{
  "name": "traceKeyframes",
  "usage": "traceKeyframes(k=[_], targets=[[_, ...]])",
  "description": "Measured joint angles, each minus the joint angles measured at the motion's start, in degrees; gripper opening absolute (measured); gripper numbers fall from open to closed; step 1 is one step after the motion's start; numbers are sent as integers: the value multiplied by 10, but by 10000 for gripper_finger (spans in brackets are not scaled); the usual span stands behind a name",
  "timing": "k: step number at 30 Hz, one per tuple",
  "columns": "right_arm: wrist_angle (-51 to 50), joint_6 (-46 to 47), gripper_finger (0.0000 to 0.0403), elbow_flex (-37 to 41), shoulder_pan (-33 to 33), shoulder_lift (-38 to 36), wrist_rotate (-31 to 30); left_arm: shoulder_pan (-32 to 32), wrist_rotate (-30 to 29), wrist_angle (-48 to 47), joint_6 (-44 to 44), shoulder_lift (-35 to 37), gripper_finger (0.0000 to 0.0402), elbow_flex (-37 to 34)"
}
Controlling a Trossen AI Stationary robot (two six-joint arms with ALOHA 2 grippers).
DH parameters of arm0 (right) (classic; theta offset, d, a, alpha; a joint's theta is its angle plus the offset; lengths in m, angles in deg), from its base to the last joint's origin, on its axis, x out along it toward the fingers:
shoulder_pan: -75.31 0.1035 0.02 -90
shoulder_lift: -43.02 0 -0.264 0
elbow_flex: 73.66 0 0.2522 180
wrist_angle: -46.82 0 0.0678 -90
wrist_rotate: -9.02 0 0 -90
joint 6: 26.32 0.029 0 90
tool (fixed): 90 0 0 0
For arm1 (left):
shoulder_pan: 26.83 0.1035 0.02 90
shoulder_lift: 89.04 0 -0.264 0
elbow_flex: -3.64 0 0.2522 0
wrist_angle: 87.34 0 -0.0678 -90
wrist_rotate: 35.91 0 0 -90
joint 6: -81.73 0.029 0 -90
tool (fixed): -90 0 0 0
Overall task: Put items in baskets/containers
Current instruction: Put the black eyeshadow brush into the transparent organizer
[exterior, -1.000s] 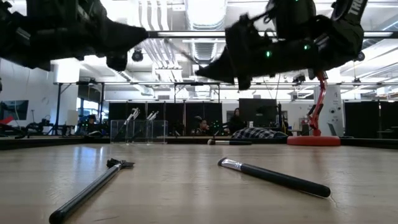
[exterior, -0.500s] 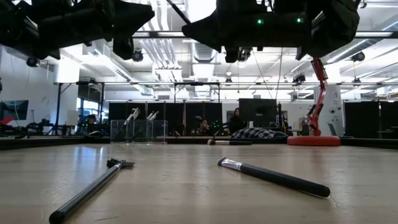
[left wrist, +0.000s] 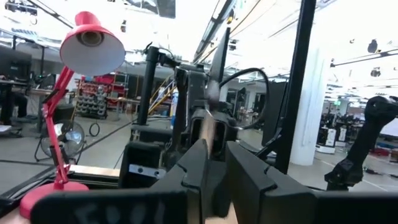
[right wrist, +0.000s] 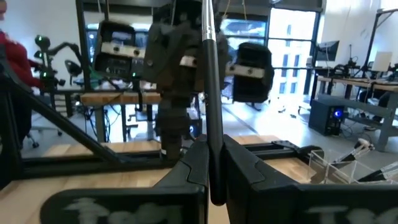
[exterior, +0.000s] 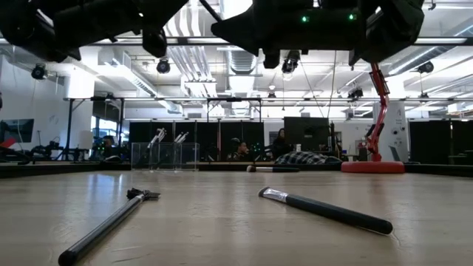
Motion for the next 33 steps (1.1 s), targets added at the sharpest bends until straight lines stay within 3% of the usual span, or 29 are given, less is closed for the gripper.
traceKeyframes(k=[7, 12, 23, 28, 33], targets=[[-53, -13, 15, -26, 9, 0, -3, -1, 3, 23, 13, -62, 51, 42], [-54, -28, 15, -24, 16, 0, -17, -2, 49, 62, 53, -72, 51, 44], [-51, -17, 18, -22, 15, 0, -28, -3, 17, 58, 58, -68, 12, 43], [-63, 15, 72, -22, 14, 0, -69, -3, -21, 2, 85, -46, 11, 47], [-145, 8, 138, -22, 14, -2, -174, 1, -140, -156, 156, 5, 11, 83]])
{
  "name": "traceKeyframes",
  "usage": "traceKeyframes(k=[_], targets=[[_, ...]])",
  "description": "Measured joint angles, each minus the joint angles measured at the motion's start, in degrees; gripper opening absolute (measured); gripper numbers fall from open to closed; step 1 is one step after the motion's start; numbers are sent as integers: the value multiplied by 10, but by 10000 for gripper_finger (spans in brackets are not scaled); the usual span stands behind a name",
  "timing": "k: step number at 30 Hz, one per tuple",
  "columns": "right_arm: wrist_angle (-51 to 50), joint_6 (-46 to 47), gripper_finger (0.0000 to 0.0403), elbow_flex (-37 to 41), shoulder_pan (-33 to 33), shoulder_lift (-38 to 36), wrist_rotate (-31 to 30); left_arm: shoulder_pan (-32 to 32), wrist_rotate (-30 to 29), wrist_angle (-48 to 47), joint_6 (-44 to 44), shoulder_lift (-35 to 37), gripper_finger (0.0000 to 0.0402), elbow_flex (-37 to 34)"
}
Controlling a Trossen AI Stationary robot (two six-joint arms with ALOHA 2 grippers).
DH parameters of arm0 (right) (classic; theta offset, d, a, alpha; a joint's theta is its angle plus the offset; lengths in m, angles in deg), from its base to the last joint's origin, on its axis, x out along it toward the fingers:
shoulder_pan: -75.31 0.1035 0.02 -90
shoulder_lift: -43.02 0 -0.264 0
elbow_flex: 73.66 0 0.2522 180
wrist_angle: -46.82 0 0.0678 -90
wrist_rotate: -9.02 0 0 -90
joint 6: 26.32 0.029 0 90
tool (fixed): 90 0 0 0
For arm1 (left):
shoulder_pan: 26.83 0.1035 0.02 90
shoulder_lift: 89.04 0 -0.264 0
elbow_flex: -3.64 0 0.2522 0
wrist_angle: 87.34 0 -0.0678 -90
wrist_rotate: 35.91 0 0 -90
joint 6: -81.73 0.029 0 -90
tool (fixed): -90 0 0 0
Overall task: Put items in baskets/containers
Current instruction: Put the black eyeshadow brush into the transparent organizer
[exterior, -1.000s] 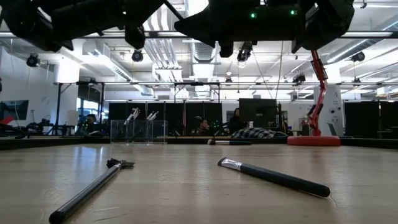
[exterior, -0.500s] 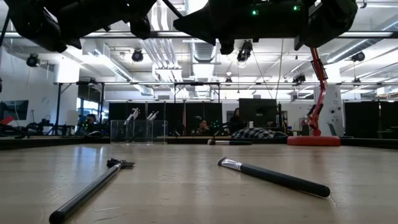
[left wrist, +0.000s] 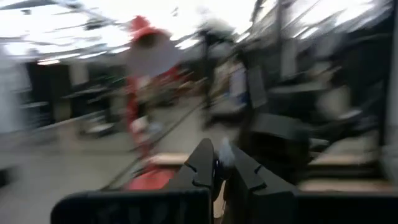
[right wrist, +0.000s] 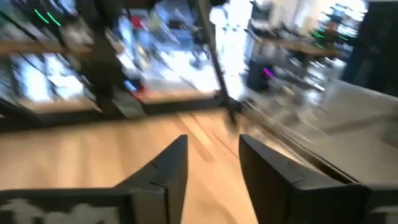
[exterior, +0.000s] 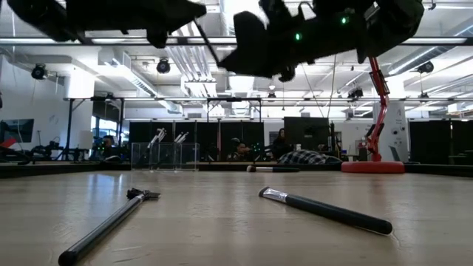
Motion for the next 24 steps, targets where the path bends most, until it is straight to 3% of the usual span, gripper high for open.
traceKeyframes(k=[5, 11, 17, 24], targets=[[-110, 26, 158, 0, -6, -1, -23, 45, -92, -198, 32, 21, 11, 78], [-174, 53, 96, 1, -9, -1, -24, 180, -103, -345, 8, -23, 11, 170], [-175, 37, 19, 1, -5, -2, -23, 342, -63, -432, -41, -109, 11, 241], [-175, 35, 8, 2, -3, -2, -22, 443, -2, -471, -68, -221, 11, 315]])
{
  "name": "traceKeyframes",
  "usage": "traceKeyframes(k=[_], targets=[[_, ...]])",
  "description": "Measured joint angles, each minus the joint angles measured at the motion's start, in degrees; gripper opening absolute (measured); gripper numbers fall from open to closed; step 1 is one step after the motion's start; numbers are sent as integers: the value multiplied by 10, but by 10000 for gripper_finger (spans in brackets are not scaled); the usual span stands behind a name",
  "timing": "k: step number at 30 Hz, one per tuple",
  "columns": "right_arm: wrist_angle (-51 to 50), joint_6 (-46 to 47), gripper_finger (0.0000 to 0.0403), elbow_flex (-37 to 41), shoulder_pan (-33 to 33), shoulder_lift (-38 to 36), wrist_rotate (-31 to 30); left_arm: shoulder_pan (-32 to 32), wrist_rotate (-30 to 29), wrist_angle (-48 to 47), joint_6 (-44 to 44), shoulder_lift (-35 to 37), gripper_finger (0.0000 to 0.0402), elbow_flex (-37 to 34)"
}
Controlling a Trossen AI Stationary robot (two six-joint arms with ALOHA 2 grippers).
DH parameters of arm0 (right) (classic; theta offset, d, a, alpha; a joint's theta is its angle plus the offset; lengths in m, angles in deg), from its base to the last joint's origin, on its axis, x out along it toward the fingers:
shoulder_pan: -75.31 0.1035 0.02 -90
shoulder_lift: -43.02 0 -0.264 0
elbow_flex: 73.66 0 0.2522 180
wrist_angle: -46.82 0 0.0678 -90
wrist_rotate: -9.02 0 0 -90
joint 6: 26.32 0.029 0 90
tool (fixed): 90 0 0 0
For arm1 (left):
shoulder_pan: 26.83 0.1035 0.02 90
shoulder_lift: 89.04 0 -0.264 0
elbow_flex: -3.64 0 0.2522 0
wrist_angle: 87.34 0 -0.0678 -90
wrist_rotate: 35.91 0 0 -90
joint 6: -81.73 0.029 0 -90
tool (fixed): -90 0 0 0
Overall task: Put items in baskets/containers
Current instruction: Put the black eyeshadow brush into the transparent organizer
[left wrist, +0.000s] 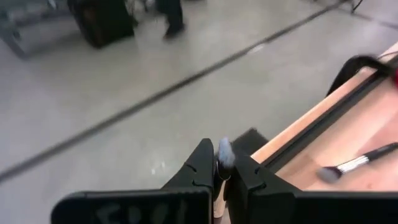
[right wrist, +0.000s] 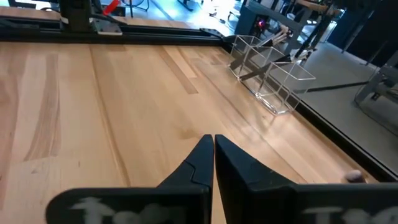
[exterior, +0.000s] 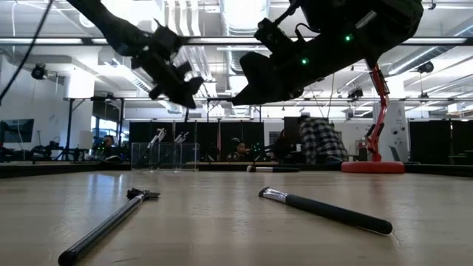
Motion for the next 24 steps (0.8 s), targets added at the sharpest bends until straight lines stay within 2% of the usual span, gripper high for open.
traceKeyframes(k=[5, 10, 18, 24], targets=[[0, -8, 8, 0, 0, 0, 0, 13, 9, -56, -13, -67, 11, 59], [-11, -8, 8, 0, 0, 0, 0, 11, 8, -111, -21, -105, 11, 98], [-13, -8, 8, 0, 4, 0, 1, 11, 12, -134, -48, -123, 11, 92], [-13, -10, 8, 0, 4, -1, 1, 11, 52, -126, -66, -125, 19, 87]])
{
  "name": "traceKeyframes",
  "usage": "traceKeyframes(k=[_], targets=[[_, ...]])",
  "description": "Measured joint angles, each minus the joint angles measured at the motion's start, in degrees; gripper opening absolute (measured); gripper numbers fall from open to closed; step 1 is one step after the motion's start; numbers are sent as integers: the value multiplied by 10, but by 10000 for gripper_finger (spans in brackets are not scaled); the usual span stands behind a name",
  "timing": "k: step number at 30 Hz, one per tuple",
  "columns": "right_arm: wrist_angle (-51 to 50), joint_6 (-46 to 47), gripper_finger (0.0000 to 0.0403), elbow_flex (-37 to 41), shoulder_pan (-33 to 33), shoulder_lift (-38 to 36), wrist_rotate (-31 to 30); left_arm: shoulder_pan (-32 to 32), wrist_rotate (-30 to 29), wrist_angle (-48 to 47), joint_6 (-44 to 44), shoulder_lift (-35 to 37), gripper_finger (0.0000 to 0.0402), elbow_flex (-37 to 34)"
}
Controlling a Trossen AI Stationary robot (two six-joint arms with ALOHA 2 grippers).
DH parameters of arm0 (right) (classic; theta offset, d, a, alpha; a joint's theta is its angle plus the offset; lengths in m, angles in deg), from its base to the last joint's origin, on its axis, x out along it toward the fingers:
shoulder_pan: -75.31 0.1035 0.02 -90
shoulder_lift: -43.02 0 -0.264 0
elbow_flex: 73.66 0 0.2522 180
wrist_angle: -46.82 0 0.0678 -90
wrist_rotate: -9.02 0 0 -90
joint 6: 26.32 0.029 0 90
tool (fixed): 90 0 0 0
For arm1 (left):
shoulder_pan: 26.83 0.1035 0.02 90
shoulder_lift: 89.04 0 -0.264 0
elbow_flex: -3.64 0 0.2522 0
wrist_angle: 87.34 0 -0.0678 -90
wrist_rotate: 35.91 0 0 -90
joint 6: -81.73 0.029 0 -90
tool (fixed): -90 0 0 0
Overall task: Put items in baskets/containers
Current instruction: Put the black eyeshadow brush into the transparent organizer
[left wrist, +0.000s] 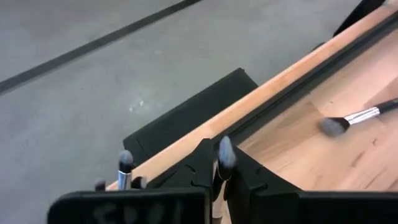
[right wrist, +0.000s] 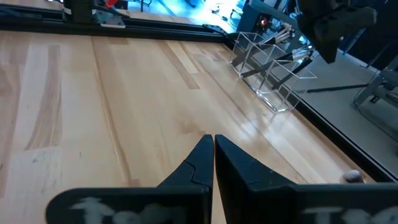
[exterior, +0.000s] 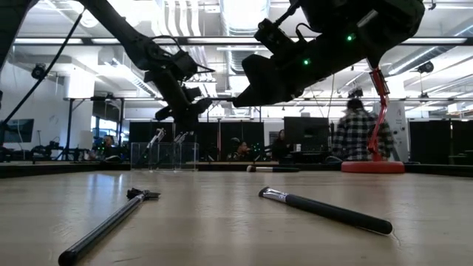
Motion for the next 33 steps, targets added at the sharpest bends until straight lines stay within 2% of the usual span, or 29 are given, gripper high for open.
traceKeyframes(k=[15, 18, 22, 24, 27, 33], targets=[[-12, 0, 8, 0, 0, 0, 0, -3, 2, -30, -3, 9, 67, 2], [-13, 0, 8, 0, 0, 0, 0, -6, 2, -40, 16, 33, 69, 3], [-18, -2, 8, 0, 1, -1, 0, -27, 5, -37, 39, 99, 58, -20], [-37, -3, 8, 0, 5, -6, 0, -52, 6, -21, 48, 141, 43, -59], [-74, 7, 8, 0, 12, -25, -2, -101, 8, 52, 47, 206, 14, -147], [-124, 54, 8, 4, 42, -43, -4, -226, 10, 319, 18, 318, 4, -377]])
